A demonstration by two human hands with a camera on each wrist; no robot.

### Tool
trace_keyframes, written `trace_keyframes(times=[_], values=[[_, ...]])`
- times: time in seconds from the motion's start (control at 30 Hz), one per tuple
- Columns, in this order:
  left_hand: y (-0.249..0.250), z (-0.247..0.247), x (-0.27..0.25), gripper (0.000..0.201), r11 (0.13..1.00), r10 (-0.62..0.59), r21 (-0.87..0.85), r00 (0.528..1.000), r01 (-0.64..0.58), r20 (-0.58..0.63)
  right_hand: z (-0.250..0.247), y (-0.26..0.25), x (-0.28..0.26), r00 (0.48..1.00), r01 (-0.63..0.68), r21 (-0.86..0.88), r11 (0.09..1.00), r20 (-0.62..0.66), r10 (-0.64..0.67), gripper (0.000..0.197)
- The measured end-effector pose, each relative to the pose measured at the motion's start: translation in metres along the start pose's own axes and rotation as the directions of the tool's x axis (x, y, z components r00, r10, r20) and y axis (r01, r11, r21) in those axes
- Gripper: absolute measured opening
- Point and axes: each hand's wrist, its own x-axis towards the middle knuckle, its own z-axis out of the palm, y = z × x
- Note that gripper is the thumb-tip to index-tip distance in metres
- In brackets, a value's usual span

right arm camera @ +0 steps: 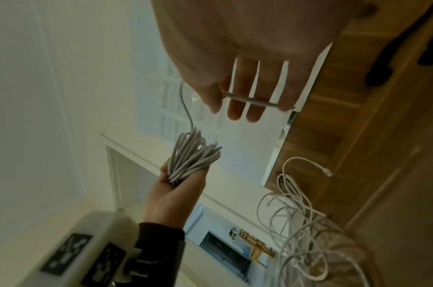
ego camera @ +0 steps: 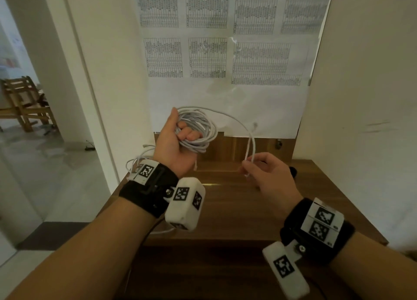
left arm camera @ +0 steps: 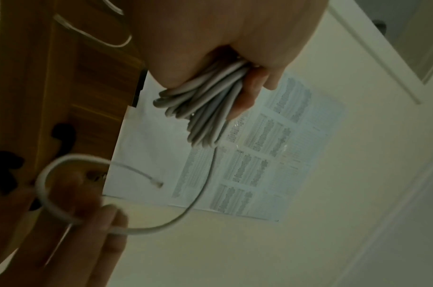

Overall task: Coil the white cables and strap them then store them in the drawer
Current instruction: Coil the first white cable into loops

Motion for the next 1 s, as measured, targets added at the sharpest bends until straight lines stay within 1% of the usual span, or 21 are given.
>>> trace_keyframes(times=[0.07,0.17,0.27,0.3,0.33,0.4,0.47,0.5,0.57,0.63,0.7,0.73,0.83,0.9,0.93,1.0], values=[[0.008,-0.004,0.005,0.045,1.0,0.008,0.01,1.0,-0.008,0.008,-0.005,0.001,0.002,0.999,0.01,-0.024,1.0,-0.041,-0.011,0.017],[0.011,-0.006,0.009,0.044,0.997,0.034,0.063,0.999,-0.033,-0.016,-0.01,-0.001,0.005,0.997,-0.011,0.083,0.997,-0.078,0.017,0.024],[0.006,-0.006,0.008,0.043,0.99,0.068,0.13,0.997,-0.062,-0.039,-0.013,-0.004,0.007,0.999,-0.009,0.01,1.0,-0.039,0.009,0.016],[0.006,-0.006,0.008,0.044,0.991,0.066,0.123,0.997,-0.061,-0.039,-0.013,-0.003,0.008,0.999,-0.035,0.005,0.999,-0.011,0.035,0.016],[0.007,-0.005,0.008,0.044,0.992,0.06,0.109,0.998,-0.057,-0.031,-0.014,-0.003,0.01,0.996,-0.086,0.045,0.995,0.022,0.085,0.019],[0.008,-0.002,0.006,0.044,0.995,0.046,0.091,0.999,-0.045,-0.011,-0.017,-0.002,0.012,0.975,-0.216,0.205,0.955,0.098,0.199,0.024],[0.009,-0.001,0.005,0.043,0.995,0.04,0.096,0.999,-0.04,0.002,-0.023,-0.001,0.016,0.957,-0.288,0.346,0.893,0.15,0.25,0.031],[0.01,0.0,0.004,0.043,0.994,0.038,0.102,0.999,-0.039,0.011,-0.025,0.001,0.017,0.955,-0.292,0.383,0.876,0.16,0.248,0.031],[0.01,-0.002,0.003,0.043,0.993,0.032,0.116,0.999,-0.035,0.023,-0.027,0.003,0.019,0.964,-0.26,0.415,0.872,0.163,0.21,0.029],[0.01,-0.004,0.003,0.042,0.992,0.023,0.121,0.999,-0.028,0.043,-0.028,0.006,0.02,0.973,-0.221,0.428,0.876,0.161,0.166,0.037],[0.009,-0.006,0.004,0.043,0.992,0.018,0.122,0.999,-0.024,0.045,-0.028,0.005,0.021,0.975,-0.205,0.39,0.898,0.167,0.15,0.043],[0.009,-0.007,0.003,0.043,0.992,0.021,0.121,0.999,-0.025,0.04,-0.028,0.005,0.021,0.975,-0.193,0.346,0.918,0.171,0.141,0.042],[0.008,-0.01,0.005,0.044,0.989,0.041,0.141,0.999,-0.042,0.009,-0.026,0.006,0.018,0.982,-0.101,0.108,0.989,0.171,0.081,0.03],[0.006,-0.013,0.006,0.043,0.986,0.044,0.159,0.999,-0.043,-0.002,-0.024,0.007,0.016,0.979,-0.041,-0.021,0.999,0.197,0.044,0.019],[0.004,-0.014,0.007,0.042,0.982,0.042,0.185,0.999,-0.04,-0.009,-0.021,0.006,0.014,0.976,-0.02,-0.043,0.999,0.217,0.029,0.016],[-0.002,-0.017,0.008,0.041,0.95,0.067,0.306,0.997,-0.056,-0.024,-0.015,0.001,0.01,0.965,0.028,-0.064,0.998,0.263,-0.011,0.021]])
